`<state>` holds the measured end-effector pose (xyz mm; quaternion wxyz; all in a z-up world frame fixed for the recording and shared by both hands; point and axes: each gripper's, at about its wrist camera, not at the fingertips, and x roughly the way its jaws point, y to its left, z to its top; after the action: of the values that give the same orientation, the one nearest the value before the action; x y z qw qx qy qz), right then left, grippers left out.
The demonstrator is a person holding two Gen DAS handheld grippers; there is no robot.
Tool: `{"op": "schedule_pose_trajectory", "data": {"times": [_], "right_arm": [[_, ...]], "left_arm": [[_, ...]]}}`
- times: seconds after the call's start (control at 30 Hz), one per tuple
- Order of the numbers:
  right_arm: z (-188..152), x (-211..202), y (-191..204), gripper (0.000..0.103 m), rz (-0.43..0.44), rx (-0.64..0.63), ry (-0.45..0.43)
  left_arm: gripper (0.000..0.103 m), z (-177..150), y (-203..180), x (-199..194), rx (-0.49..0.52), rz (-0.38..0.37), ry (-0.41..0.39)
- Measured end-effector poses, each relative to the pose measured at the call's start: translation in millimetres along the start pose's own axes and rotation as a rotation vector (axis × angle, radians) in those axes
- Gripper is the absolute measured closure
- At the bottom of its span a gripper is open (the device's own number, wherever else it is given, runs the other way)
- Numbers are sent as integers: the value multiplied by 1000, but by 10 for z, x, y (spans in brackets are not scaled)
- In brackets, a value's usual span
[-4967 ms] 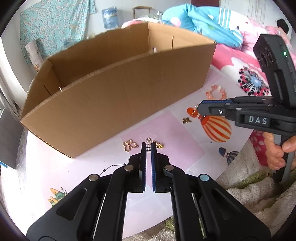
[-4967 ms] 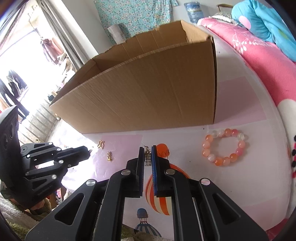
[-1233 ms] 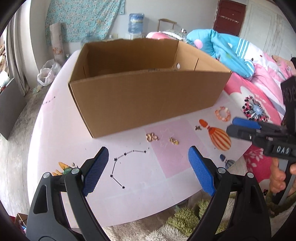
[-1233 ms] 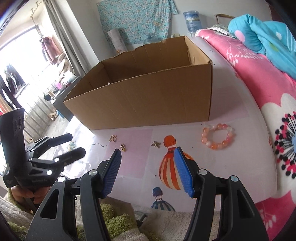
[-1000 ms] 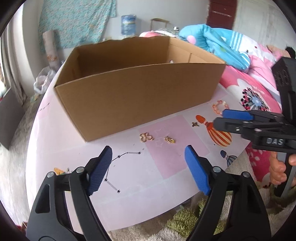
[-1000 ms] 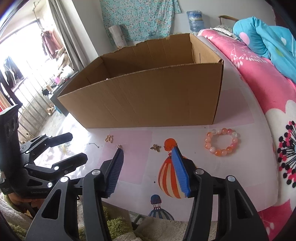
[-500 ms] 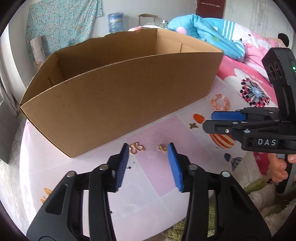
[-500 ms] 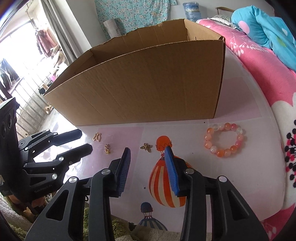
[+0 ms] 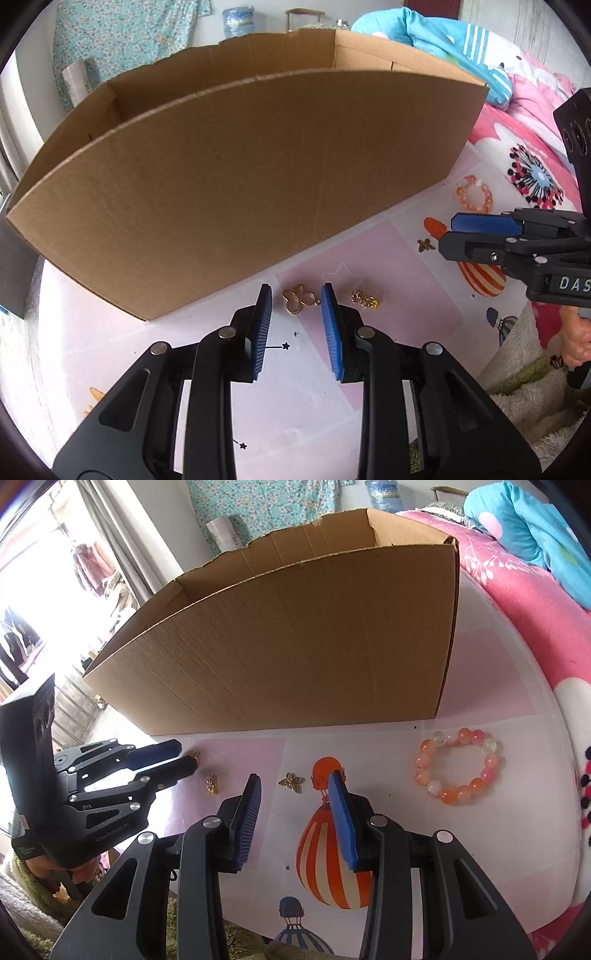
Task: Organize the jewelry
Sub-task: 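Lower the left tool onto the gold butterfly charm and close on it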
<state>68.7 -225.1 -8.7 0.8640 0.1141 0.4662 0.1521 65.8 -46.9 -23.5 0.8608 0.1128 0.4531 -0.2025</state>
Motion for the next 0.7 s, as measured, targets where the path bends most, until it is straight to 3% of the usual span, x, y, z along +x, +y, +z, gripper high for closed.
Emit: {"op": "schedule_pose_trajectory", "data": {"times": [0.2,0.3,0.7], "right_arm": [[-14,-6,-26,66,3,13,-3],[-23,-8,-35,66,8,22,-2],[-18,-30,55,66,-25,-26,-5]], "left_arm": [[77,6,-31,23,26,-3,-8],[87,-11,-45,26,44,-11,-19],[87,-66,12,-53,37,-8,-21]]}}
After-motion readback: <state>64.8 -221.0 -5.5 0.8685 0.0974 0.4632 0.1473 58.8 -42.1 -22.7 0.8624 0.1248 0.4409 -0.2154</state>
